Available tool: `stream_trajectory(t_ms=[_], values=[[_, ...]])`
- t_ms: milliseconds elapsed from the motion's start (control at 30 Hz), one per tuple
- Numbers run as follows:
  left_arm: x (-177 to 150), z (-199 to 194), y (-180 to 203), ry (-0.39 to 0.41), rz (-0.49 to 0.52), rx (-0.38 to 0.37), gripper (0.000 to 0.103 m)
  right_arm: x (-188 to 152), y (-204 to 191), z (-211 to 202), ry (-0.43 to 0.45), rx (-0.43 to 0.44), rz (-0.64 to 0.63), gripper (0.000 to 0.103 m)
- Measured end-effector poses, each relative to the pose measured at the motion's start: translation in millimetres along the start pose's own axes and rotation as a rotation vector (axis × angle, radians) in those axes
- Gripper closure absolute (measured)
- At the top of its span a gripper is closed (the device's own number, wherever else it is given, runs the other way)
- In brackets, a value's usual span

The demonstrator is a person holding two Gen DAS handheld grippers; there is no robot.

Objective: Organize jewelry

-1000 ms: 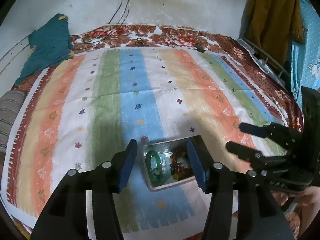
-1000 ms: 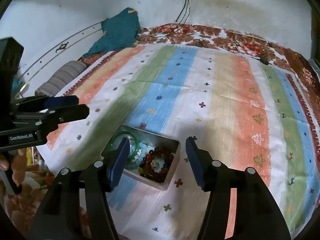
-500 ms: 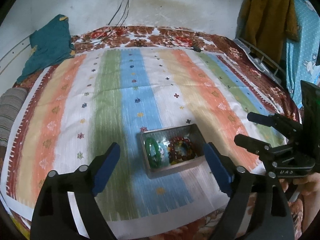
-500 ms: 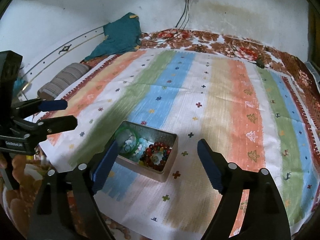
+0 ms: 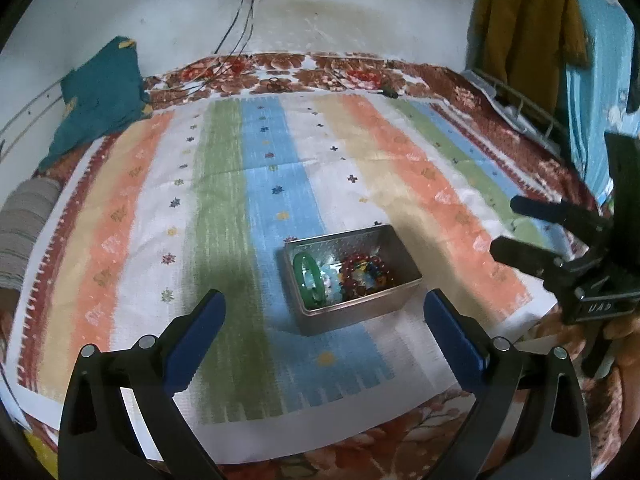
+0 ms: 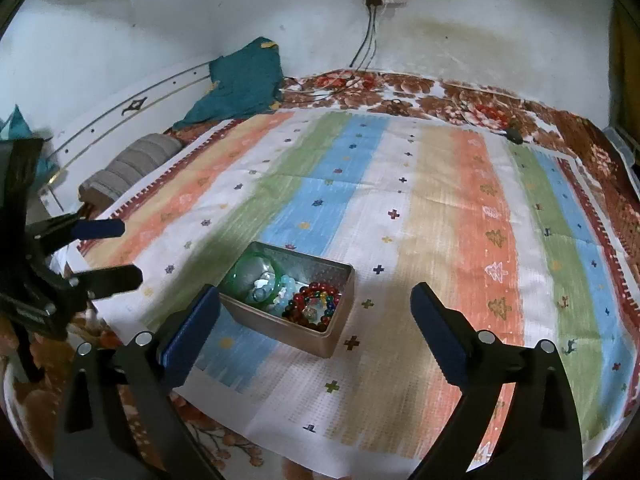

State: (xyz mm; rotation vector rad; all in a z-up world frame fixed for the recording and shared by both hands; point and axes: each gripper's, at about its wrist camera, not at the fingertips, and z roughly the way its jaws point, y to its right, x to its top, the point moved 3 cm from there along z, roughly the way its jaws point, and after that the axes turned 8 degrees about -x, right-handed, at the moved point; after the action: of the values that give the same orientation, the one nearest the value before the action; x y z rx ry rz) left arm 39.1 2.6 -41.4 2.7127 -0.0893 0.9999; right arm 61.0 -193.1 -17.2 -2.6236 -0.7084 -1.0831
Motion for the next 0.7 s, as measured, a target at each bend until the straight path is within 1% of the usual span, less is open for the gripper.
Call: stream_trajectory(t_ms=[133, 367, 533, 700], values=[[-1.5, -0.2, 3.2, 0.000, 0.017, 0.016, 0.006, -1.4, -4.0, 0.7, -0.008, 0.001, -0.018, 0.006], [-2.8, -5.6, -0.2, 0.018, -0.001, 0.034, 0.006, -3.4, -4.9, -0.2, -0.013, 0.010, -0.024, 0.006], [-4.2, -6.7, 0.4, 0.017, 0.000, 0.082, 0.006, -3.5, -3.1, -4.7, 0.007, 0.004, -0.011, 0.006], [-4.3, -9.9, 1.1, 0.026, 0.003, 0.057, 0.006, -4.5, -3.3, -6.4, 0.013, 0.007, -0.008, 0.006]])
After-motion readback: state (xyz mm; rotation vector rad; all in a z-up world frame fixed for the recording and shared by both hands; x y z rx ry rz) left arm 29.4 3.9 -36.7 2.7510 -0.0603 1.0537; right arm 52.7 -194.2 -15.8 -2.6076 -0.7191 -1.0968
